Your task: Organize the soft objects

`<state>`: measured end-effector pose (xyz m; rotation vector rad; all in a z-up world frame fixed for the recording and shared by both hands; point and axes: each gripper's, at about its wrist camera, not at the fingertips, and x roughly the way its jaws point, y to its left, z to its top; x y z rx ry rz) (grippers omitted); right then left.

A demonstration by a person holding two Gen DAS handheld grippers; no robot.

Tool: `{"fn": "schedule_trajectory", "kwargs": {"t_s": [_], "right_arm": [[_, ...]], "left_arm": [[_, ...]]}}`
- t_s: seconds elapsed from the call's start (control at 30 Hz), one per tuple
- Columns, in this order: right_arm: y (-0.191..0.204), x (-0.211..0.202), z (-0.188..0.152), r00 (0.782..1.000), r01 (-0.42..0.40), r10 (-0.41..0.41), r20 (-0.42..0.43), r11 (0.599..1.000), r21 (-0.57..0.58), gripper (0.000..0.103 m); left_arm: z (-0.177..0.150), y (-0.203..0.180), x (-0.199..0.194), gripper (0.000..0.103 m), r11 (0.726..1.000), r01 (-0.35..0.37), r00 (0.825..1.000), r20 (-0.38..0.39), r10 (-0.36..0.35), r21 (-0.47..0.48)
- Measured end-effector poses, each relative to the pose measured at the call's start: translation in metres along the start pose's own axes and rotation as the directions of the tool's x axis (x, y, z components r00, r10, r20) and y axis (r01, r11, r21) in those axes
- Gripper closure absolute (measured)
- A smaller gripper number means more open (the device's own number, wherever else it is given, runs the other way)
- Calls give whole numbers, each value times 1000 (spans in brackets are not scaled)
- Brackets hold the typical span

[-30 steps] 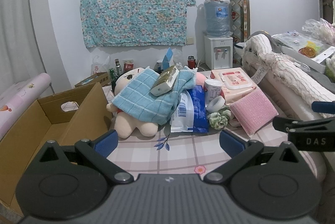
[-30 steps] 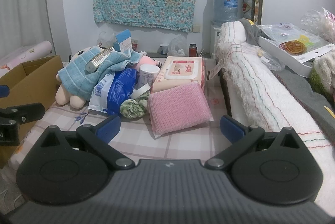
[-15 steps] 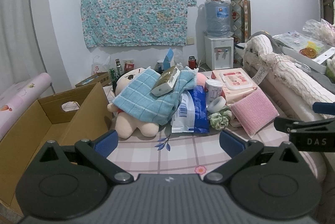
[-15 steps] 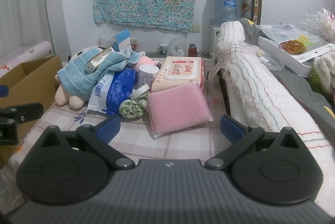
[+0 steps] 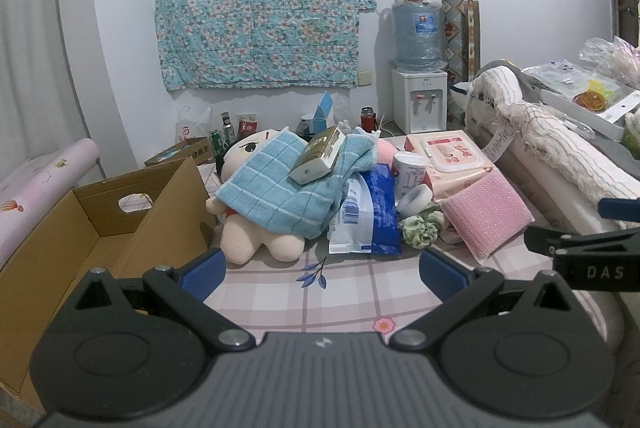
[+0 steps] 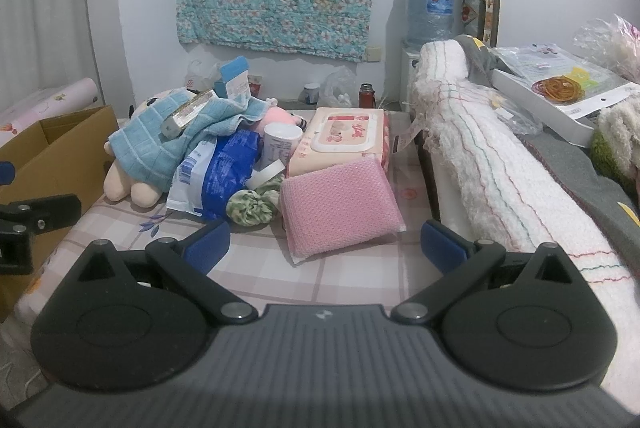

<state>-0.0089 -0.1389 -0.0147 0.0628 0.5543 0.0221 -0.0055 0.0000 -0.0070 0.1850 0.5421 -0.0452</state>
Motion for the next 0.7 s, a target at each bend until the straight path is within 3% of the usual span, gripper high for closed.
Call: {"fn": "schedule_trajectory", "kwargs": {"t_s": [0.7], "right_arm": [[0,0,-1,1000,0,0,-1,1000,0,1]], "left_arm": [[0,1,1,0,1000,-1,1000,-1,1,0]]}}
